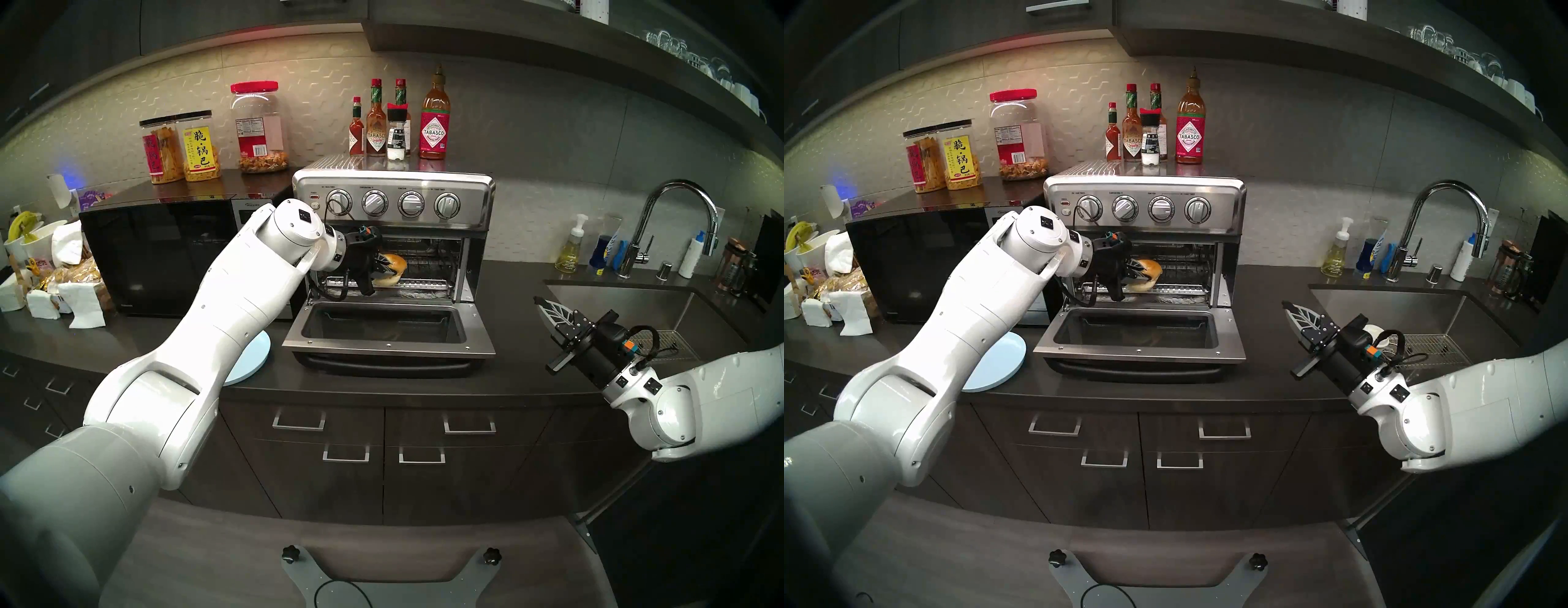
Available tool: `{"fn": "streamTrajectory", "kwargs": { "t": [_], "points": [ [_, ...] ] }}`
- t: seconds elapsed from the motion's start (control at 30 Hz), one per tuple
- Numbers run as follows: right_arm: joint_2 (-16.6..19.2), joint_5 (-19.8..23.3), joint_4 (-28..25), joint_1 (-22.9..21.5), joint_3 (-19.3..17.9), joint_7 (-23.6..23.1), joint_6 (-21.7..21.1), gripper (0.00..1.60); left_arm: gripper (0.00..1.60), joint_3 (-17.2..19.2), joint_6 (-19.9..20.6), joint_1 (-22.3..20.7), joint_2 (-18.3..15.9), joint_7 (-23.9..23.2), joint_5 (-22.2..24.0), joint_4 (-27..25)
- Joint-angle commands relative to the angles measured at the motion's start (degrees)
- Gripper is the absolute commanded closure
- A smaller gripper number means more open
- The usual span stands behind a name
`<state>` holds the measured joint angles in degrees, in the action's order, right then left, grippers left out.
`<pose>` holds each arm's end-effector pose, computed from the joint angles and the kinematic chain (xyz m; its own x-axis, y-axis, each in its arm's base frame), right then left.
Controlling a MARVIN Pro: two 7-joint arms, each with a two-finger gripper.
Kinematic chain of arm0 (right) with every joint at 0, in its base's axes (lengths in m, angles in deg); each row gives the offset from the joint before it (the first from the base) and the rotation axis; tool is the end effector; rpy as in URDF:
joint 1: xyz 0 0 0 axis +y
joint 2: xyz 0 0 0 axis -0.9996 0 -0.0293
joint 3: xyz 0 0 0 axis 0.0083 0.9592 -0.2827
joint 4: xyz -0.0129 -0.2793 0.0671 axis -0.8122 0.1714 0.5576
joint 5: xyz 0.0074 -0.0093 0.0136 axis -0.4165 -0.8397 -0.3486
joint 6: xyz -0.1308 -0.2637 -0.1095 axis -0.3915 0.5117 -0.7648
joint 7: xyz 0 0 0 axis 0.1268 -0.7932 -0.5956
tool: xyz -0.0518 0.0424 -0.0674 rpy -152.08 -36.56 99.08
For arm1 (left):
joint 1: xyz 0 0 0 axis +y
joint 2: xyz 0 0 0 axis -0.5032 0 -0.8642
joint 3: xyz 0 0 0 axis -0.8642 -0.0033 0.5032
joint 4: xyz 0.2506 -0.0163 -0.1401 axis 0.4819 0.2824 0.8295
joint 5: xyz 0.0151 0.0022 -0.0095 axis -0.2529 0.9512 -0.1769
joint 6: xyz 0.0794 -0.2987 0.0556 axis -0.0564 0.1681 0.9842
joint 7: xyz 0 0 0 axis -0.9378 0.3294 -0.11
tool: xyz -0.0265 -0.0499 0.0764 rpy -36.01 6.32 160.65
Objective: Open the oven and place the bagel inside on the rack
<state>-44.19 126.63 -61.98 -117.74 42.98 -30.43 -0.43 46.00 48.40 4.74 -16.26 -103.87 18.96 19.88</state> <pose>0.3647 -0.1153 -0.1839 -0.4034 0.2692 0.8745 0.3855 -0.8168 0.4293 0.5819 -0.0648 -0.1046 -0.1950 -0.6944 0.6926 -0.8061 -0.2888 -0.5165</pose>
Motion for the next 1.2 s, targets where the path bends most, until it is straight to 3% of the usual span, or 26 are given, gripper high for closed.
{"fn": "streamTrajectory", "kwargs": {
  "t": [0.0,0.4,0.87,0.9,0.93,0.97,1.17],
  "points": [
    [-0.1,-0.1,-0.1,-0.6,-0.5,0.1,0.1,1.60,1.60,1.6,0.6,-3.0,0.6,0.7,0.5,-3.2],
    [-0.1,-0.1,-0.1,-0.6,-0.5,0.1,0.1,1.60,1.60,1.2,-1.3,-4.0,0.7,4.1,-1.5,-0.3],
    [-0.1,-0.1,-0.1,-0.6,-0.5,0.1,0.1,1.60,1.60,1.7,-3.3,-1.8,1.3,10.7,-5.5,0.6],
    [-0.1,-0.1,-0.1,-0.6,-0.5,0.1,0.1,1.60,1.44,1.6,-3.3,-1.9,1.3,11.2,-5.7,0.7],
    [-0.1,-0.1,-0.1,-0.6,-0.5,0.1,0.1,1.60,0.96,1.7,-3.2,-1.8,1.4,11.8,-6.0,0.7],
    [-0.1,-0.1,-0.1,-0.6,-0.5,0.1,0.1,1.60,0.21,1.8,-3.2,-1.8,1.5,11.8,-6.1,0.7],
    [-0.1,-0.1,-0.1,-0.6,-0.5,0.1,0.1,1.60,0.21,2.1,-3.3,-1.6,1.7,12.5,-6.6,0.6]
  ]
}}
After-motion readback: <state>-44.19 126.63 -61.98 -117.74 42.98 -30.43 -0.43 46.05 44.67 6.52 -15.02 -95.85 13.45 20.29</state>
